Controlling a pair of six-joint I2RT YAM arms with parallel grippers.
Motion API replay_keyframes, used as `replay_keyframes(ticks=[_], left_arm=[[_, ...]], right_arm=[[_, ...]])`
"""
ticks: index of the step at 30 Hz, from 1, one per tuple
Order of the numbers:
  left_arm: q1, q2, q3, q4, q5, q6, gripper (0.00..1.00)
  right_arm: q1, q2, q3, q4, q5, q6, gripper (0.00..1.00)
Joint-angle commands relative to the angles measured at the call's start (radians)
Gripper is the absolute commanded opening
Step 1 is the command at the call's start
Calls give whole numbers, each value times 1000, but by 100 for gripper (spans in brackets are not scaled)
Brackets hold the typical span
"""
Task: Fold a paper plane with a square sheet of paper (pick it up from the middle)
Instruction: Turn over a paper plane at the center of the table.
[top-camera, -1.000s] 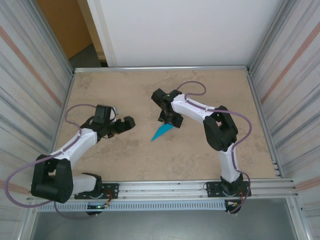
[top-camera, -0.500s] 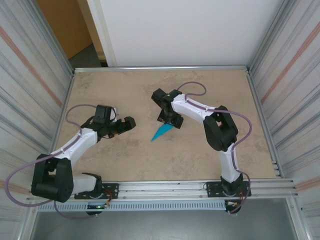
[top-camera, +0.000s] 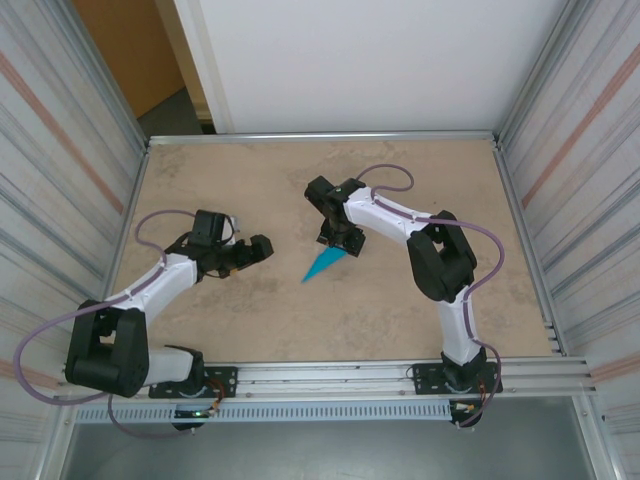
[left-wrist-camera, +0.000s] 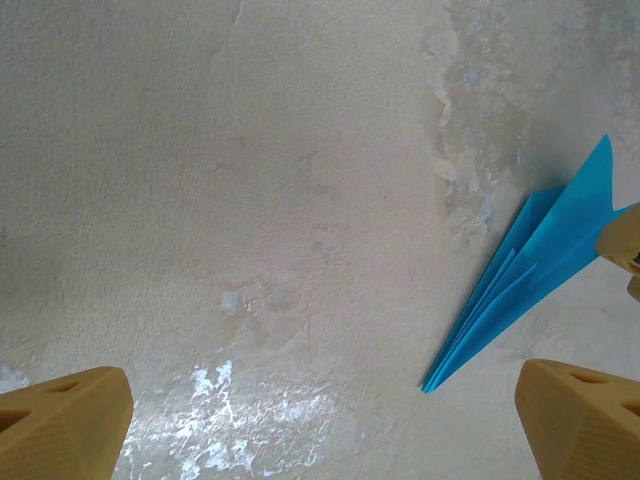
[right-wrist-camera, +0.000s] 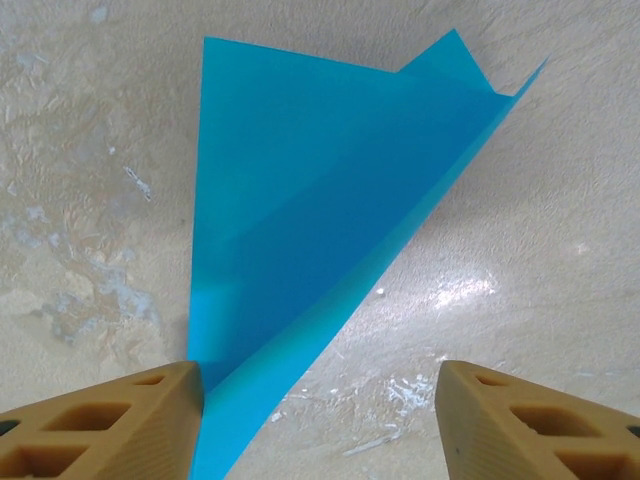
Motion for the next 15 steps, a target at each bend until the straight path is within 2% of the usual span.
replay_keyframes(ticks=[1,7,15], left_arm=[[6,10,12,18,20,3,99],[7,13,14,18,20,3,99],[6,16,18,14,18,4,99]], right_arm=[[5,-14,-22,-40,-19,15,59],[7,-29,-49,-34,-31,20,51],[7,-22,-72,-15,-44,59,31]])
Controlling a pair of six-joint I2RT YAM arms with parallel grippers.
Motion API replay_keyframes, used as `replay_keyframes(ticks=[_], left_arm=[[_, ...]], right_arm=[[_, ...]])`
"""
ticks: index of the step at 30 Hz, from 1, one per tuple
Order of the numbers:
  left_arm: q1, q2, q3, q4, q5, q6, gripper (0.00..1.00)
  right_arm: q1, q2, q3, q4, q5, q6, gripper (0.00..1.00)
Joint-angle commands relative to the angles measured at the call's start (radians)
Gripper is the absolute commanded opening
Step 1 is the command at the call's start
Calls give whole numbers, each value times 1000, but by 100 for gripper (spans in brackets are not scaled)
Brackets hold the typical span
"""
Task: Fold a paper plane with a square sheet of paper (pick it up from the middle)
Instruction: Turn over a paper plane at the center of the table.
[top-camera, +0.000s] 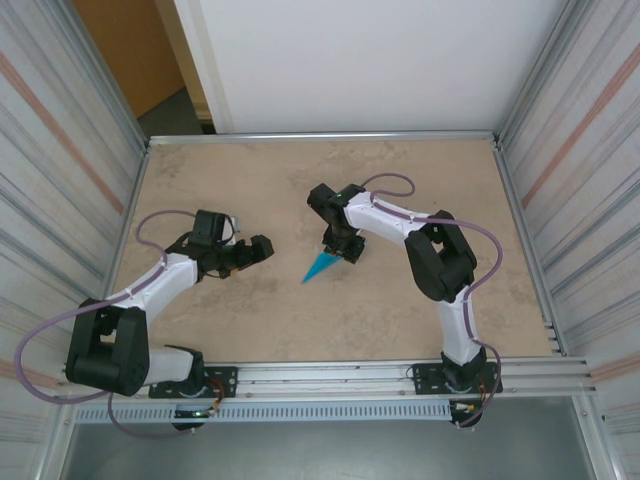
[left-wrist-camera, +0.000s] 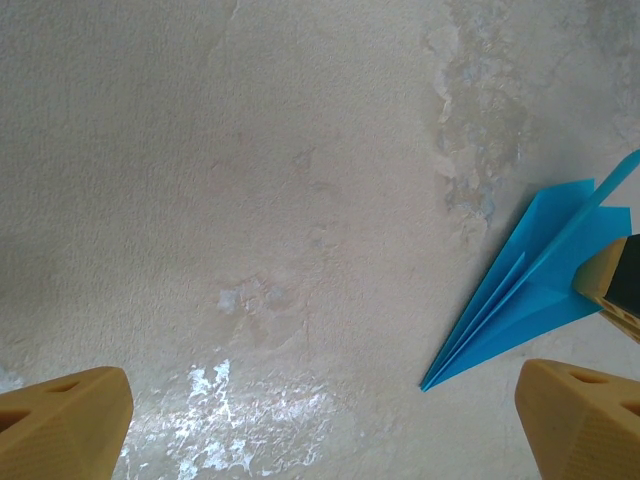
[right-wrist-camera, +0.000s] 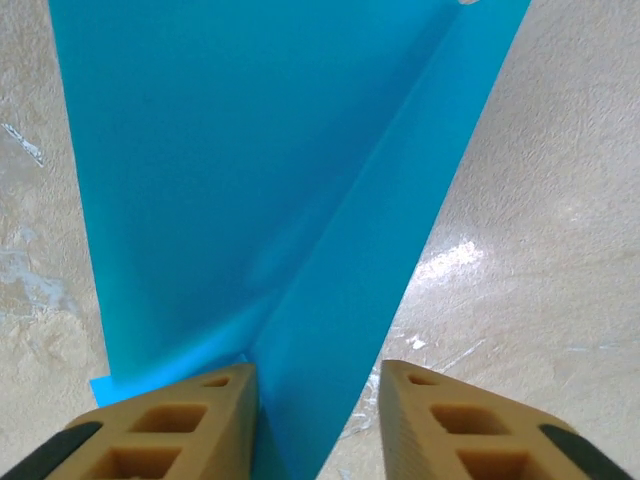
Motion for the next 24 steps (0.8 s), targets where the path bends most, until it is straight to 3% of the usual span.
replay_keyframes(ticks=[1,8,12,17,24], left_arm=[[6,10,18,13,11,3,99],[9,-11,23,4,-14,-13,99],[36,-53,8,24,-7,-44,99],[112,-92,-44,132,102,-106,99],[111,-49,-59,232,199,-171,98]], right_arm=[[7,-21,-9,-16,-2,27,27],[-7,-49,-18,6,23,-21,1],[-29,-93,-14,53,9,-141,0],[-63,-173,-66,268,-226,-366,0],[-125,-223,-298,711,-626,-378,0]])
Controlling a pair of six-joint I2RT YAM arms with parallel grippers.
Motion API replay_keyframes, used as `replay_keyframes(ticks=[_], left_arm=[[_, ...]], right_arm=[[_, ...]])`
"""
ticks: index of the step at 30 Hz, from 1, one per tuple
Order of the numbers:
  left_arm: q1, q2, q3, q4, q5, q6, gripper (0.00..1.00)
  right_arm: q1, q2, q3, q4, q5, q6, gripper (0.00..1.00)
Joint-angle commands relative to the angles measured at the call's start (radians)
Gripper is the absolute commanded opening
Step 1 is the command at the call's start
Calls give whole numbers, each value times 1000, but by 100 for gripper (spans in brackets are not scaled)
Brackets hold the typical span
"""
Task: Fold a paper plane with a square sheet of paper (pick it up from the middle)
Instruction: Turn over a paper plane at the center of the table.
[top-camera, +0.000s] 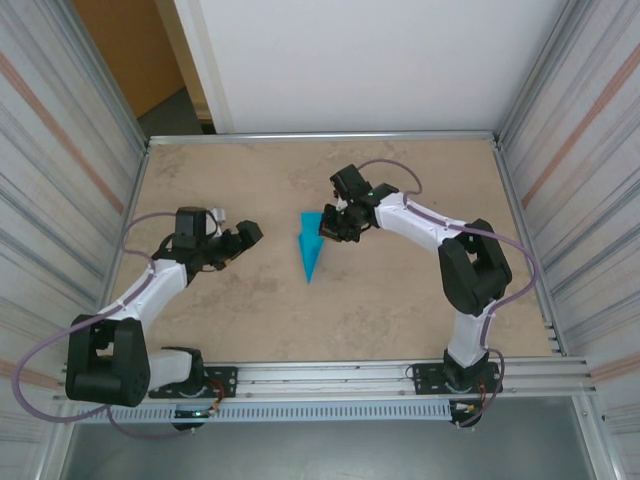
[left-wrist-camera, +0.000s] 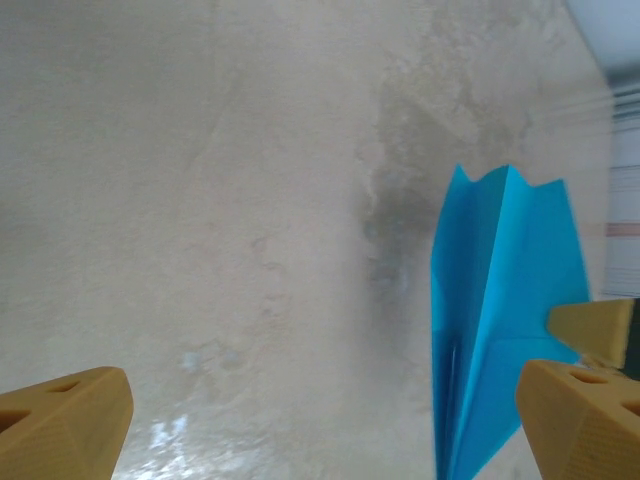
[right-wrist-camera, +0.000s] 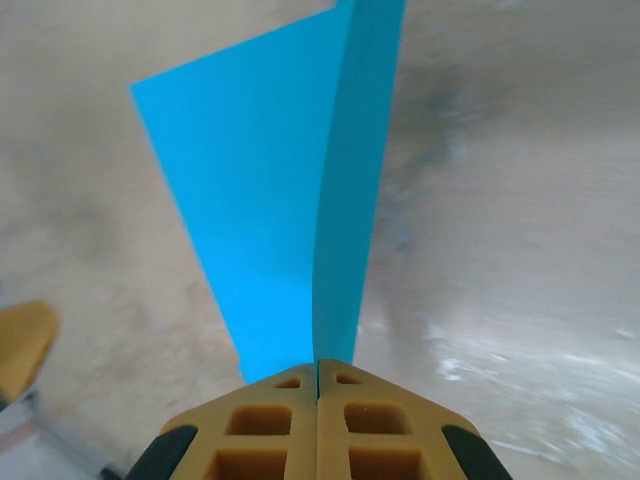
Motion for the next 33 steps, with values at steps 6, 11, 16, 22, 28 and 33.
replay_keyframes(ticks=[6,11,16,22,28,33], left_arm=[[-97,95,-17,125,60,-93,94],[-219,217,39,137,26,-117,87],[-302,361,133,148,44,-130,70],[-338,460,206,136,47,-130,52],[-339,514,249,125,62,-123,39],[-340,570,316,83,75,-105,27]], right_arm=[[-62,20,-196,386,-330,-64,0],[-107,47,-276,445,-361,-70,0],[-146,53,-333,473,-360,-69,0],[-159,67,-354,486,-363,-73,0],[-167,76,-356,491,-370,-73,0],[-169,81,-355,496,-375,-71,0]])
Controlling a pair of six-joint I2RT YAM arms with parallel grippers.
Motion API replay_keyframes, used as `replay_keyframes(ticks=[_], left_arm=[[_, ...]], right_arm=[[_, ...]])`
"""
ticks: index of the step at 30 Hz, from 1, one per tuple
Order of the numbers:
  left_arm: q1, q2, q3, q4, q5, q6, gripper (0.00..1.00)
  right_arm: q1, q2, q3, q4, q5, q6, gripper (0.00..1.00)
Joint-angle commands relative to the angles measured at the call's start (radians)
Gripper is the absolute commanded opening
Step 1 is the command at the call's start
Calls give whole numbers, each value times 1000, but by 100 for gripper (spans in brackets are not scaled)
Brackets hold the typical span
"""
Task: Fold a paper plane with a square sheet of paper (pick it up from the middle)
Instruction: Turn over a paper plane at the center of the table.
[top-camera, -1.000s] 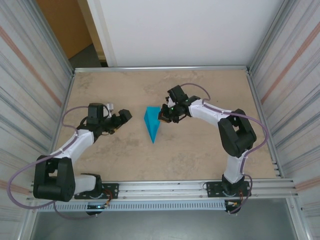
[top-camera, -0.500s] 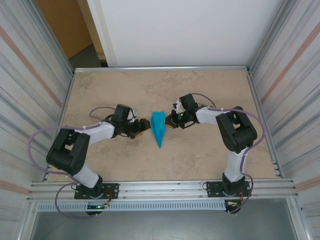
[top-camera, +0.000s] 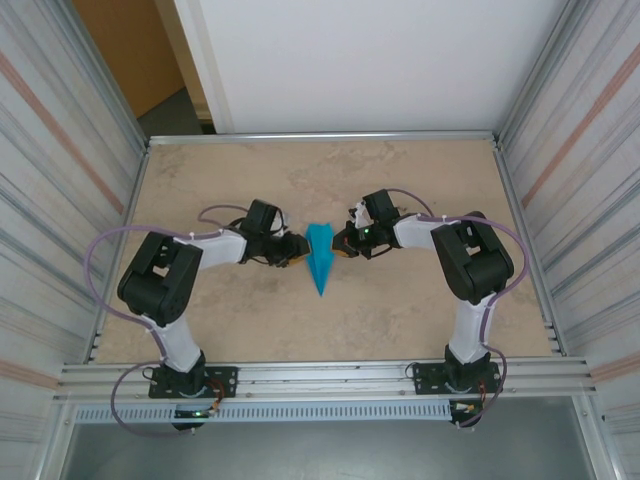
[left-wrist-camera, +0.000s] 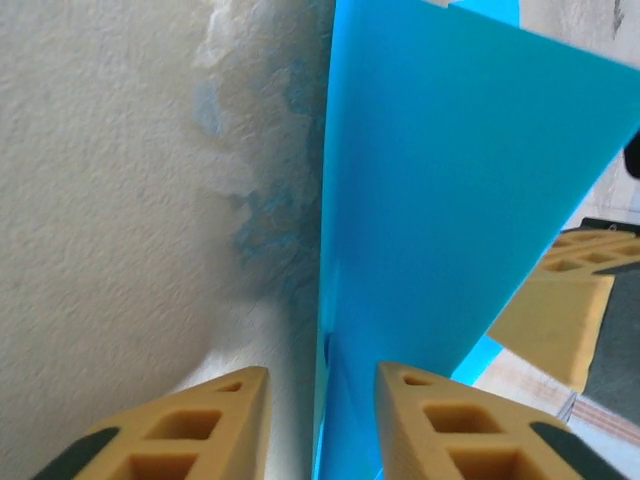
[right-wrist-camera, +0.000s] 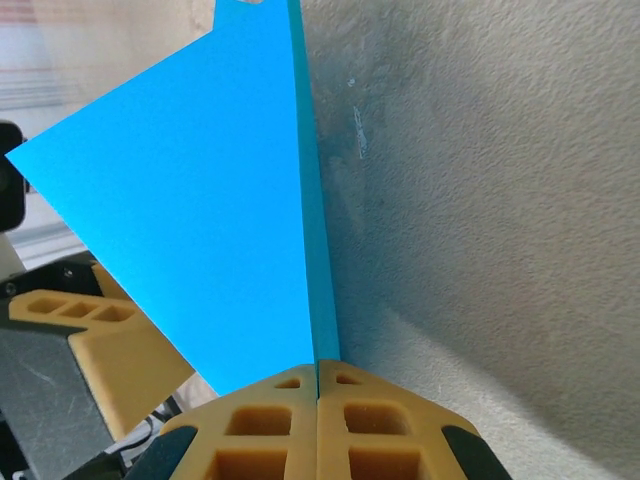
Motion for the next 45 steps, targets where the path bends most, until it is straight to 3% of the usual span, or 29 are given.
replay_keyframes(ticks=[1,5,8,21,32,45], left_arm=[[-5,37,62,-46,21,29,24],[-3,60,115,-113,-13,54,6],[1,28,111,-130,-55,64,3],[20,-61,-2,-103,-112,43,4],[20,8,74,-195,-96,133,11],[20,36,142,-312,-170,194,15]], right_arm=[[-8,19,-5,17,-23,-27,0],[-26,-8,-11,32,-22,-13,0],[-45,-38,-21,37,-15,-9,0],[-62,-6,-20,37,-19,-22,0],[-62,51,-3,-34,-15,-93,13],[-60,81,23,-91,1,-132,5]])
